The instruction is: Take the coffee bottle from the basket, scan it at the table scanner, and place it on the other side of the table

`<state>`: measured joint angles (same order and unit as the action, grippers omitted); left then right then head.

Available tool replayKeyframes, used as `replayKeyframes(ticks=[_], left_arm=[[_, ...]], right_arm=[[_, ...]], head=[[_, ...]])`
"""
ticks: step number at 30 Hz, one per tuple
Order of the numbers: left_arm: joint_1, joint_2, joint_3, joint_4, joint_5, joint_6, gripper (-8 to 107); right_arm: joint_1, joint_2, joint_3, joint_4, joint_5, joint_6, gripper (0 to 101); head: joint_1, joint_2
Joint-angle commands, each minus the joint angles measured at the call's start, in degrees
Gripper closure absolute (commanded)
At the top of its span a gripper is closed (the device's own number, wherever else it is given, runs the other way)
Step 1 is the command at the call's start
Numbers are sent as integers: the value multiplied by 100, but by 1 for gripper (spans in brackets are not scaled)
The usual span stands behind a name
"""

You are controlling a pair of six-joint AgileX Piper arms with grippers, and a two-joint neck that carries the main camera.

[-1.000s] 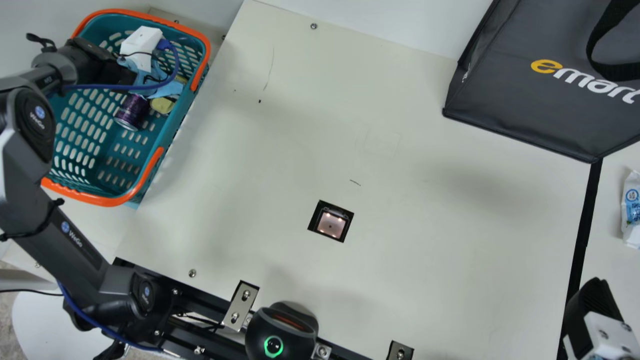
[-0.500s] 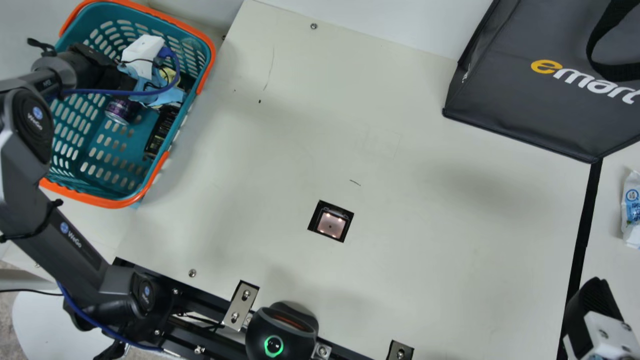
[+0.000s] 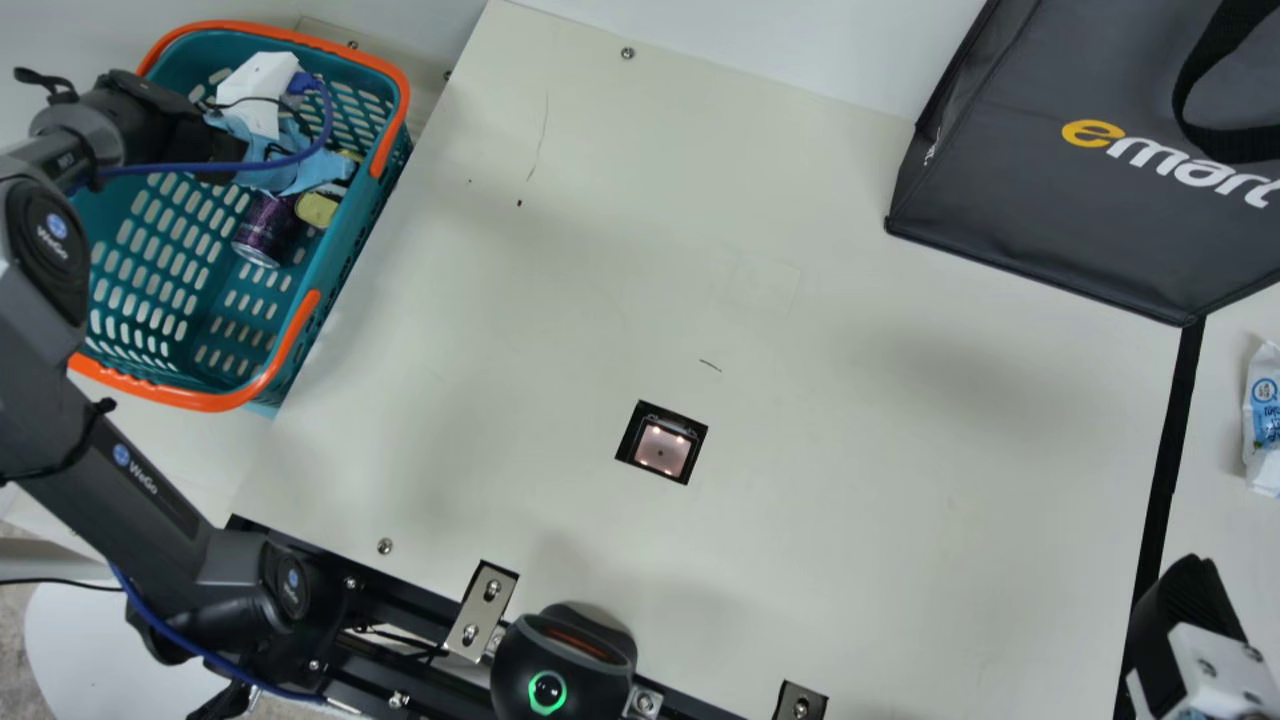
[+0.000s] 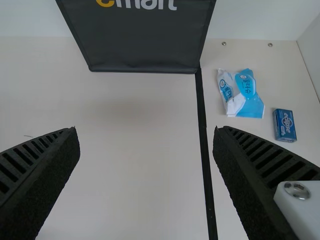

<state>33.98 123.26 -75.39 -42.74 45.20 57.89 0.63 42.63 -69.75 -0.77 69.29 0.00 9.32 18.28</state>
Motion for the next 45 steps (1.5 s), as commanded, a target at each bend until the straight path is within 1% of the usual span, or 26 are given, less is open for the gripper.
replayKeyframes(ticks=[1, 15, 19, 24, 31, 45], left_arm=[[58, 62, -103, -13, 44, -17, 107], [431, 662, -831, -119, 938, 44, 107], [483, 758, -972, -138, 1191, 199, 107], [489, 806, -1041, -121, 1399, 439, 107], [445, 834, -1025, -47, 1445, 726, 107], [365, 922, -913, -38, 1216, 1038, 107]], right_arm=[[0, 0, 0, 0, 0, 0, 6], [0, 0, 0, 0, 0, 0, 6], [0, 0, 0, 0, 0, 0, 6], [0, 0, 0, 0, 0, 0, 6], [0, 0, 0, 0, 0, 0, 6], [0, 0, 0, 0, -5, 0, 6]], head=[[-140, 14], [-140, 14], [-140, 14], [-140, 14], [-140, 14], [-140, 14]])
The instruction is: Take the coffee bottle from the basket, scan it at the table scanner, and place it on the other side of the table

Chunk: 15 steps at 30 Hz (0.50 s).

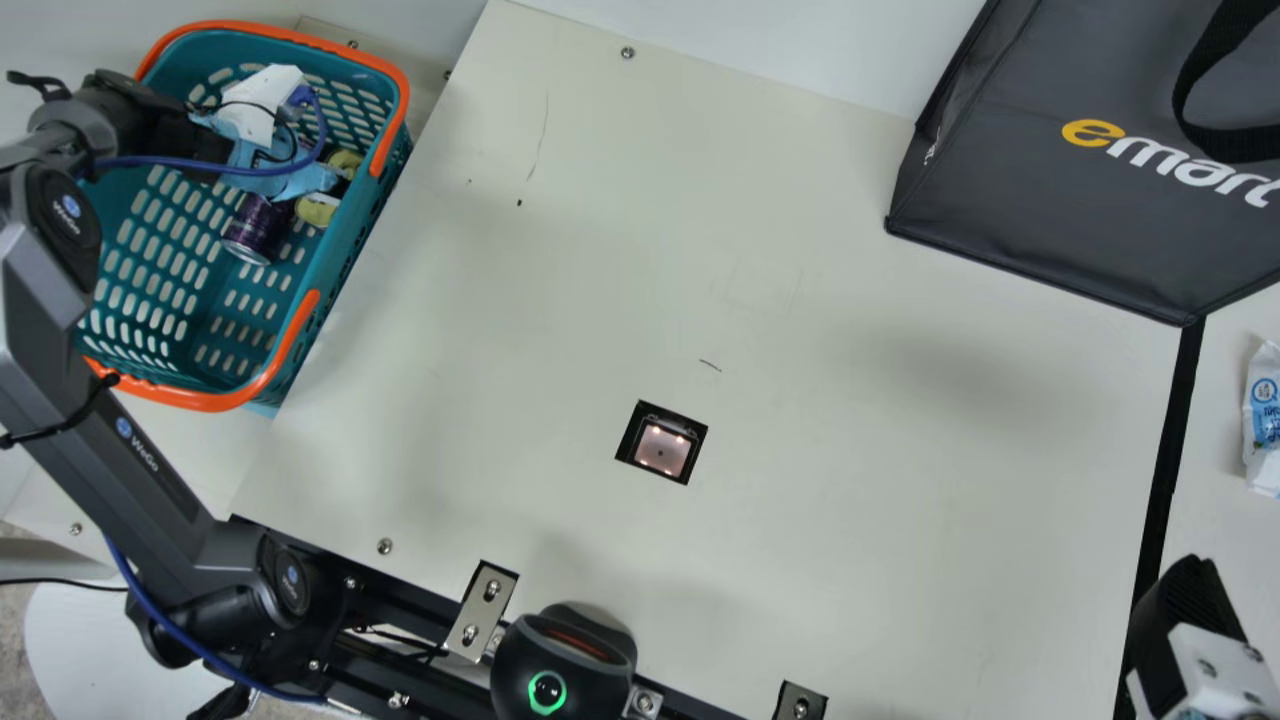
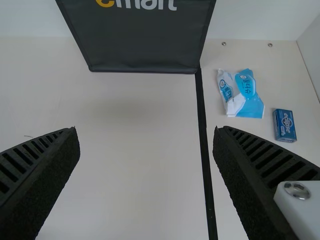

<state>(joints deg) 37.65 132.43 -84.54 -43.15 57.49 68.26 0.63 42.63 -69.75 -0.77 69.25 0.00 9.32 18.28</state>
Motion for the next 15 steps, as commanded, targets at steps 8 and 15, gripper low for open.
replayKeyframes(ticks=[8, 15], left_arm=[[56, -13, 165, 130, -61, 144, 107], [195, -122, 415, 333, -54, 293, 107]], right_arm=[[0, 0, 0, 0, 0, 0, 6], [0, 0, 0, 0, 0, 0, 6]], head=[[-140, 14], [-140, 14]])
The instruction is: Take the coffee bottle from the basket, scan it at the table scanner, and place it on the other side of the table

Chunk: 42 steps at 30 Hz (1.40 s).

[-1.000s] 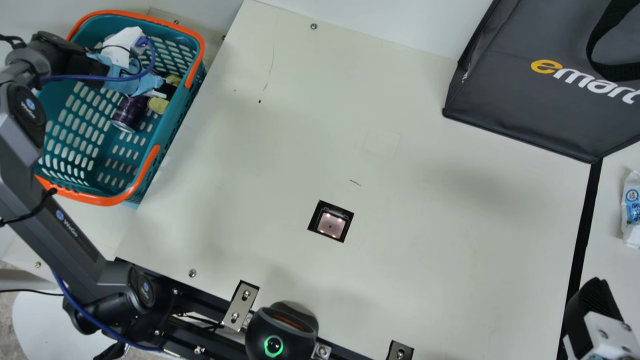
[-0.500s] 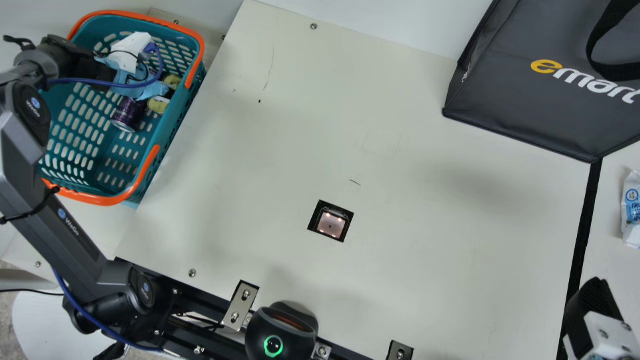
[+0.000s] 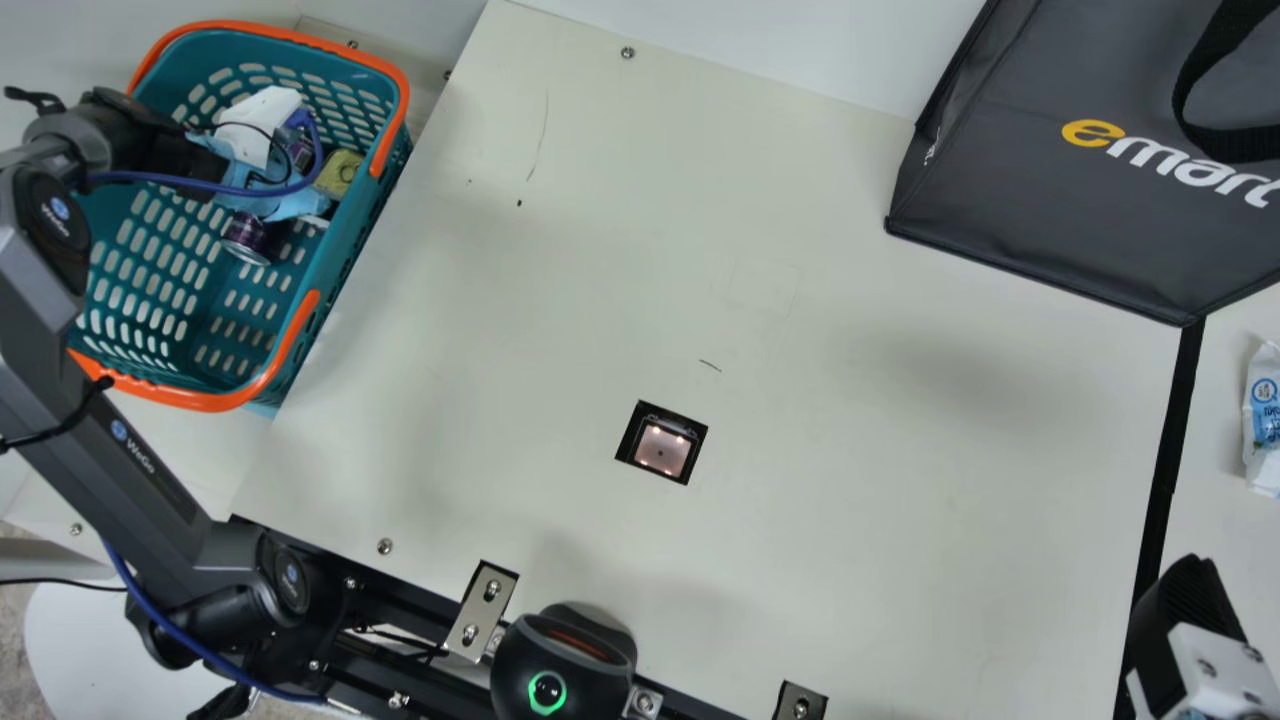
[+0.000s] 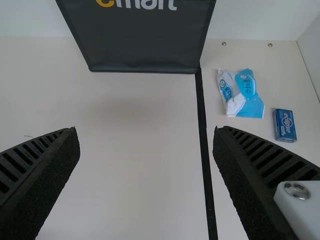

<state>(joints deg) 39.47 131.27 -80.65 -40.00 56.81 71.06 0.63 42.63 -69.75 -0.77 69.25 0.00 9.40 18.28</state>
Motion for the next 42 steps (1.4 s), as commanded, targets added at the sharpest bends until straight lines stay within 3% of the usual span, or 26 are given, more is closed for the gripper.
replayKeyframes(ticks=[1, 18, 25, 35, 42], left_arm=[[36, -28, 67, 50, 18, 36, 107], [518, -459, 733, 527, 123, 406, 107], [627, -708, 948, 480, -124, 218, 106], [479, -1063, 1196, 290, -667, -268, 73], [476, -964, 1093, 296, -657, -575, 49]], right_arm=[[0, 0, 0, 0, 0, 0, 6], [0, 0, 0, 0, 0, 0, 6], [0, 0, 0, 0, 0, 0, 6], [0, 0, 0, 0, 0, 0, 6], [0, 0, 0, 0, 0, 0, 6]], head=[[-148, 14], [-148, 14], [-148, 14], [-148, 14], [-148, 14]])
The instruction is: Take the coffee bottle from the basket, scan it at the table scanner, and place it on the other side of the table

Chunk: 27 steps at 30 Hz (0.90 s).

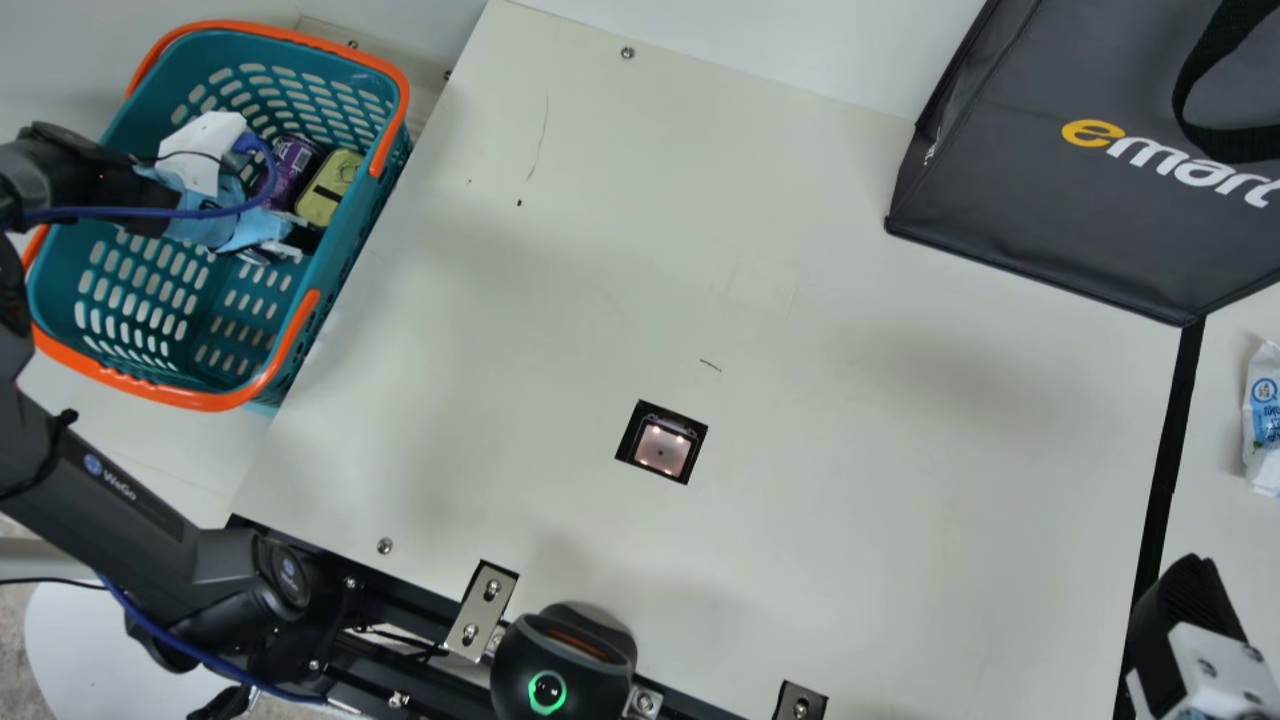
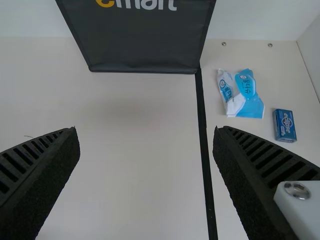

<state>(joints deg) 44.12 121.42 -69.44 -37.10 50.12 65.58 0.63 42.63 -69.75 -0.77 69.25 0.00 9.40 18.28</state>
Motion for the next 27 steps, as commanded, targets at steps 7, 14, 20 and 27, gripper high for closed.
replayKeyframes(ticks=[7, 14, 20, 27], left_arm=[[62, 247, -251, 95, 179, -187, 26], [37, 360, -309, 204, 155, -265, 9], [-60, 385, -205, 270, -1, -284, 9], [-163, 421, -97, 368, -261, -259, 9]], right_arm=[[0, 0, 0, 0, 0, 0, 6], [0, 0, 0, 0, -5, 0, 6], [0, 0, 0, 0, -5, 0, 6], [0, 0, 0, 0, -5, 0, 6]], head=[[-148, 14], [-148, 14], [-148, 14], [-148, 14]])
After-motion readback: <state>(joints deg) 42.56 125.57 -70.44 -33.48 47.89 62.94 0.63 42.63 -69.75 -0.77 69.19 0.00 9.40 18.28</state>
